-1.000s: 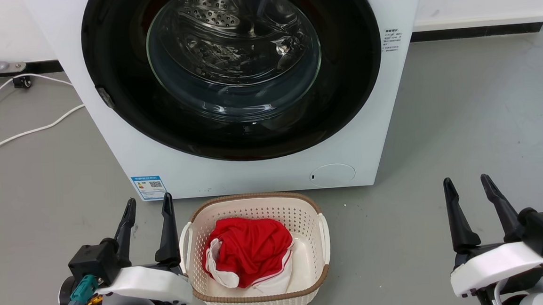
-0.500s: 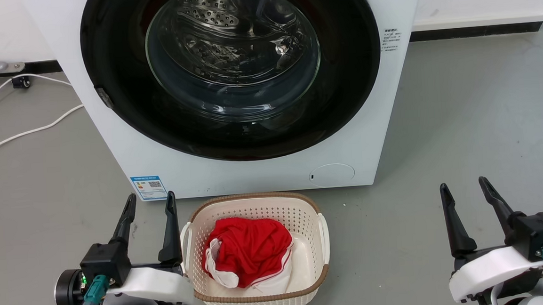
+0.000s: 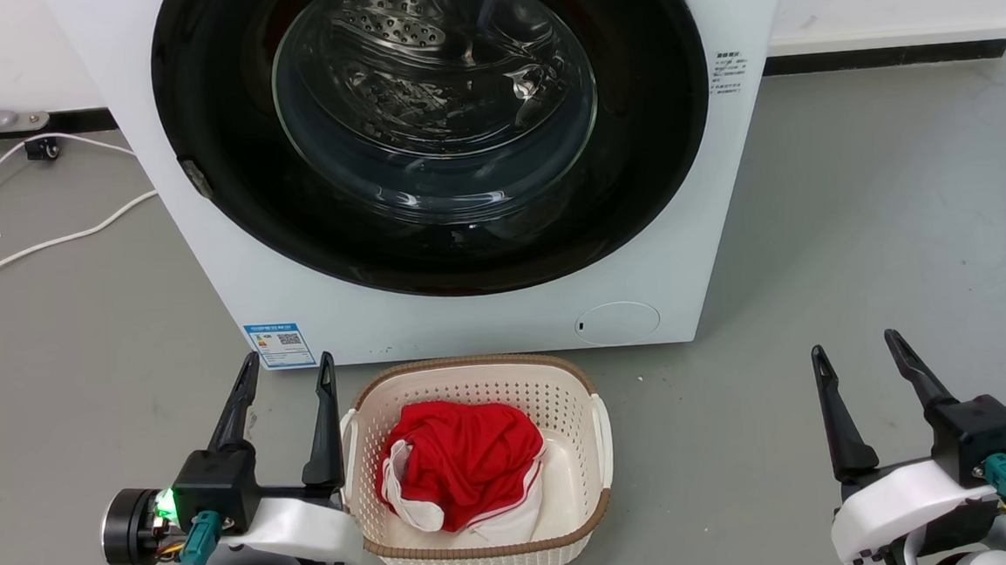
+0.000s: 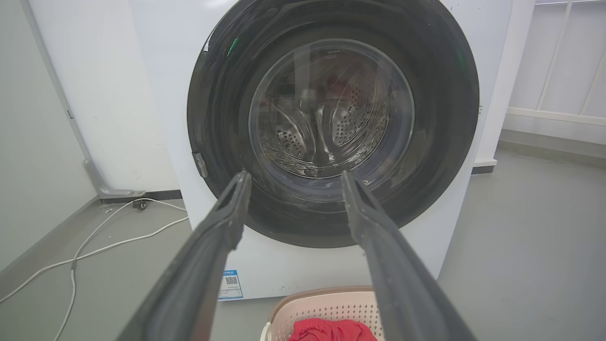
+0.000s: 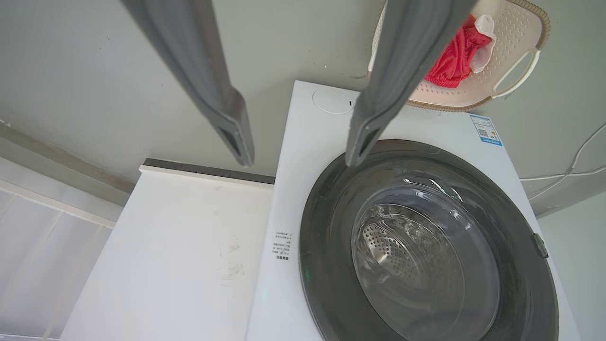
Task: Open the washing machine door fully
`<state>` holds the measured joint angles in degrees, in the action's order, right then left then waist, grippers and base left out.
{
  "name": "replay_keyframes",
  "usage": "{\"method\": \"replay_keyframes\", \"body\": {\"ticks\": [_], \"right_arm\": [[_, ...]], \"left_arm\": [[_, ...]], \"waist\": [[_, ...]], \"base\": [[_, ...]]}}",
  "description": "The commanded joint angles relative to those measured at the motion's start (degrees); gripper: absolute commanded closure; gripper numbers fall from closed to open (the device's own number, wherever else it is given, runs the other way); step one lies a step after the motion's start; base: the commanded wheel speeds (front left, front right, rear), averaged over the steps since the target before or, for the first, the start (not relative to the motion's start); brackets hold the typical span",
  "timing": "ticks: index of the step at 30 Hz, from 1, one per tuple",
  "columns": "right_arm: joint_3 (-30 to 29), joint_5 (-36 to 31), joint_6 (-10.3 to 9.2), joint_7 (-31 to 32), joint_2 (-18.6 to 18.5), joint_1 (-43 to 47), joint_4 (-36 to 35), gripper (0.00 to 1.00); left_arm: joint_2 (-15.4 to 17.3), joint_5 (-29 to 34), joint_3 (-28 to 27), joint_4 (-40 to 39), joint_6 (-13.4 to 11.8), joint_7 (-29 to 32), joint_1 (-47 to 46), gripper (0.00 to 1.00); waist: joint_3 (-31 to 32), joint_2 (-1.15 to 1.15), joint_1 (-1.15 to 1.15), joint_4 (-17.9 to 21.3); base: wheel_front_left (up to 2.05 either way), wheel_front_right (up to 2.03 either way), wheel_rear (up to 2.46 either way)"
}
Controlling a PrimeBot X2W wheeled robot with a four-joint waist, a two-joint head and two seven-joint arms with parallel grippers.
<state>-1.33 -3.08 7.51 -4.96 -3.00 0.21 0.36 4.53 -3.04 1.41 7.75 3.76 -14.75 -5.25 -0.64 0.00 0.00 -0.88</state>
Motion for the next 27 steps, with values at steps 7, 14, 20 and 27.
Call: {"method": "replay_keyframes", "body": {"ticks": [7, 14, 20, 27], "right_arm": [[-0.37, 0.09, -0.04, -0.19, 0.24, 0.30, 0.22, 0.00], [-0.88, 1.00, -0.04, -0.79, 0.24, -0.14, 1.01, 0.00], [-1.08, 2.44, -0.04, -1.06, 0.24, -0.49, 1.41, 1.00], [-1.58, 7.21, -0.04, -2.06, 0.24, -0.82, 2.76, 1.00]], "left_arm": [[-0.23, 0.59, -0.07, 0.42, 0.19, -0.61, -0.51, 0.00], [-0.57, -0.04, -0.44, 0.91, 0.63, -0.60, -0.83, 0.00], [-0.69, -0.15, -0.57, 0.95, 0.83, -0.60, -0.94, 0.00], [-0.90, -0.19, -0.76, 0.92, 0.85, -0.60, -0.74, 0.00]], "waist": [[-0.10, 0.00, 0.00, -0.10], [-0.13, 0.00, 0.00, -0.31], [-0.29, 0.00, 0.00, -0.45], [-0.32, 0.00, 0.00, -0.52]], "base": [[0.00, 0.00, 0.00], [0.00, 0.00, 0.00], [0.00, 0.00, 0.00], [0.00, 0.00, 0.00]]}}
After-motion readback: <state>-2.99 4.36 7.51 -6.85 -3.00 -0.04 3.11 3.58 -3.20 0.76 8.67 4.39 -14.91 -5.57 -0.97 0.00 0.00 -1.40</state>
